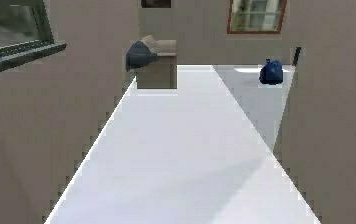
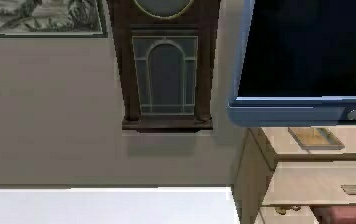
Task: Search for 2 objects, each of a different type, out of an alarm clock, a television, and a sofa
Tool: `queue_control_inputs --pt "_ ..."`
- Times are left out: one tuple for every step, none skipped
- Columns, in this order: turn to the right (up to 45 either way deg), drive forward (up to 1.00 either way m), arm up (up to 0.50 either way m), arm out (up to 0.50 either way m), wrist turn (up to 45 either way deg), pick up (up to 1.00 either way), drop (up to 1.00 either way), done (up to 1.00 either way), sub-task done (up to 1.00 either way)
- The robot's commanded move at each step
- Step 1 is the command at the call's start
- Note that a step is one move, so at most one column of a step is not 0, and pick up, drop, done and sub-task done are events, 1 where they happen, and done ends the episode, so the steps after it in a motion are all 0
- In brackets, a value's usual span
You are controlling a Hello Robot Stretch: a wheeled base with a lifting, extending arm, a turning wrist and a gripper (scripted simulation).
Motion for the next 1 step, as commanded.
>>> queue_control_inputs --pt "0.0 1.00 0.00 0.00 0.0 0.00 0.00 0.00 0.00"
